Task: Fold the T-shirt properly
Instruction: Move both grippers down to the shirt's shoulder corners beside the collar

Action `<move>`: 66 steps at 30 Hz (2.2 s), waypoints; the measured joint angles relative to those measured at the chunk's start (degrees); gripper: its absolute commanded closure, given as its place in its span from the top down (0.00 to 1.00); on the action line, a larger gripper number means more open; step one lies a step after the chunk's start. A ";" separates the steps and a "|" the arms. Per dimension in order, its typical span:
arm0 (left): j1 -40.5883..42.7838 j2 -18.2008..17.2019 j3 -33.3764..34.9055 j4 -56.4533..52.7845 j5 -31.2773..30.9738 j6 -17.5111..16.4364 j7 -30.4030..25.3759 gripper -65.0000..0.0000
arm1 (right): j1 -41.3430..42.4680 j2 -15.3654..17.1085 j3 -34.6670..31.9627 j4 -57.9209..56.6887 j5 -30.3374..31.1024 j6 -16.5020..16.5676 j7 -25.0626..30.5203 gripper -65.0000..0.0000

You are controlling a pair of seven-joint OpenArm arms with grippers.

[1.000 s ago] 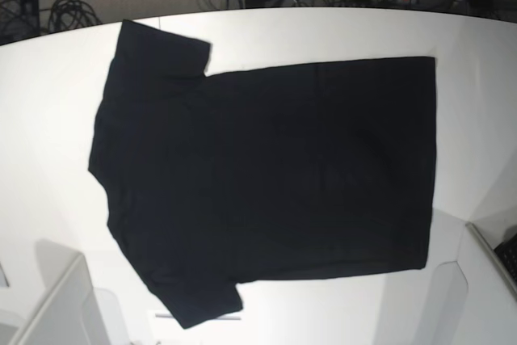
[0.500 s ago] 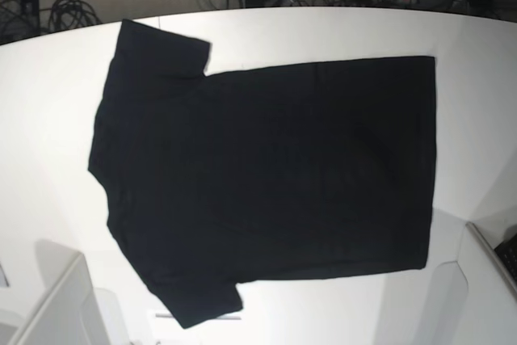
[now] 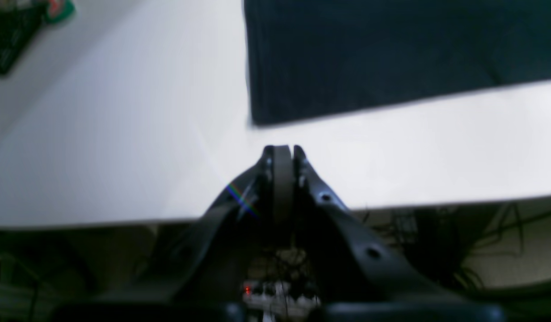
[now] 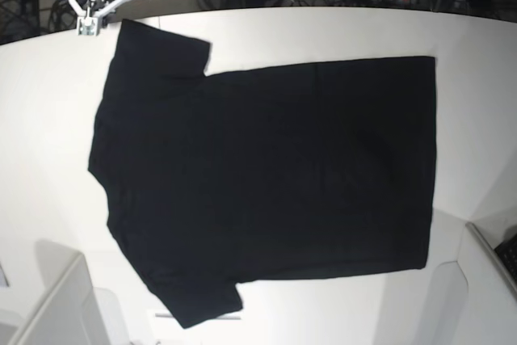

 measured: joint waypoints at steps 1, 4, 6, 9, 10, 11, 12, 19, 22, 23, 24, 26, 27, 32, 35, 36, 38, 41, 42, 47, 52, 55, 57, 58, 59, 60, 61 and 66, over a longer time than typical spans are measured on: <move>-0.74 0.02 -0.20 0.11 -0.17 0.04 0.17 0.00 | 0.98 -0.04 0.00 0.20 2.56 0.04 -0.39 0.00; -3.56 0.39 -1.18 -0.04 -0.59 -0.02 0.42 0.02 | 3.72 0.00 0.92 0.57 10.36 0.09 -0.90 0.00; -4.68 0.24 -1.42 -0.04 -0.48 0.00 0.39 0.18 | 5.84 0.02 2.93 0.59 15.47 0.09 -3.34 0.10; -6.03 0.20 -1.40 -0.04 -0.61 -0.02 0.37 0.37 | 9.35 0.31 5.84 0.59 22.16 -0.26 -8.39 0.34; -6.34 0.20 -1.40 -0.04 -0.57 -0.04 0.44 0.42 | 10.19 0.28 6.80 0.59 23.65 -0.28 -9.86 0.40; -6.67 0.15 -1.40 -0.04 -0.61 -0.02 0.79 0.47 | 10.97 0.31 7.80 0.50 25.31 -0.28 -11.28 0.45; -6.86 0.13 -1.42 0.09 -0.63 0.02 2.32 0.52 | 11.61 0.26 8.94 0.48 27.67 -0.28 -12.55 0.49; -10.93 -0.46 -1.77 -0.13 -14.25 -5.66 12.96 0.73 | 16.17 0.13 19.21 -1.36 37.59 12.09 -21.49 0.58; -11.41 -1.18 -3.76 -0.22 -19.08 -12.15 15.72 0.73 | 19.74 0.02 23.32 -4.92 37.68 15.06 -26.47 0.58; -12.13 -0.92 -4.81 -0.22 -20.02 -13.14 17.25 0.73 | 20.65 0.04 24.48 -6.56 37.75 15.85 -27.98 0.58; -12.83 -0.81 -6.25 -0.24 -19.93 -13.77 19.37 0.73 | 21.35 0.02 25.33 -8.28 37.55 16.26 -29.49 0.58; -13.73 -0.37 -9.42 -0.24 -20.02 -14.51 21.66 0.73 | 22.10 0.00 26.34 -11.58 36.35 17.79 -30.77 0.58; -14.29 0.20 -10.82 -0.24 -20.11 -14.47 22.69 0.73 | 22.05 0.02 26.49 -12.70 36.33 19.04 -30.71 0.58; -15.17 1.29 -14.38 -0.28 -20.15 -14.25 26.18 0.73 | 22.36 -0.02 26.49 -14.40 34.82 23.30 -30.16 0.58; -15.72 1.25 -14.53 -0.26 -20.17 -14.27 25.99 0.73 | 22.34 -0.13 26.49 -14.47 34.58 24.26 -30.14 0.58; -15.72 1.25 -14.49 -0.26 -20.15 -14.29 26.03 0.73 | 22.32 -0.15 26.47 -14.47 34.60 24.33 -30.14 0.58; -15.63 1.29 -14.49 -0.26 -20.15 -14.29 26.05 0.72 | 22.32 -0.15 26.38 -14.47 34.60 24.68 -30.14 0.58; -15.65 1.73 -14.49 -0.26 -20.15 -14.27 26.08 0.72 | 21.22 0.04 24.17 -14.40 34.69 24.68 -28.83 0.58; -15.69 1.95 -14.49 -0.26 -20.22 -14.29 26.05 0.72 | 20.87 0.09 23.28 -14.32 34.88 24.72 -28.55 0.58; -15.65 2.03 -14.45 -0.26 -20.33 -14.29 26.08 0.72 | 20.70 0.02 20.92 -14.19 35.04 24.87 -27.76 0.58; -15.65 2.05 -14.45 -0.26 -20.33 -14.27 26.08 0.72 | 20.57 0.00 20.46 -14.05 35.28 24.90 -27.74 0.58; -16.31 2.05 -14.43 -0.37 -20.35 -14.29 26.05 0.72 | 20.35 0.26 18.97 -14.03 35.28 24.90 -27.54 0.58; -16.57 2.08 -14.43 -0.85 -20.37 -14.32 25.94 0.72 | 20.26 0.31 17.79 -13.97 35.52 24.92 -27.34 0.58; -16.55 2.08 -14.40 -1.05 -20.83 -14.29 26.08 0.72 | 20.26 0.28 17.35 -13.97 35.52 24.92 -27.32 0.58; -16.55 2.05 -14.40 -1.38 -22.21 -14.27 26.08 0.72 | 20.28 0.26 17.20 -13.99 35.69 25.16 -27.32 0.58; -16.55 2.05 -14.40 -1.68 -23.98 -14.25 26.08 0.72 | 20.28 0.13 17.20 -13.99 35.74 25.14 -27.32 0.58; -16.57 2.05 -14.40 -2.12 -25.68 -14.32 26.05 0.72 | 20.26 0.13 17.20 -13.99 35.91 25.16 -27.30 0.58; -16.57 1.84 -14.38 -4.85 -29.57 -13.77 26.12 0.72 | 20.28 0.15 17.20 -13.99 36.11 25.20 -27.32 0.54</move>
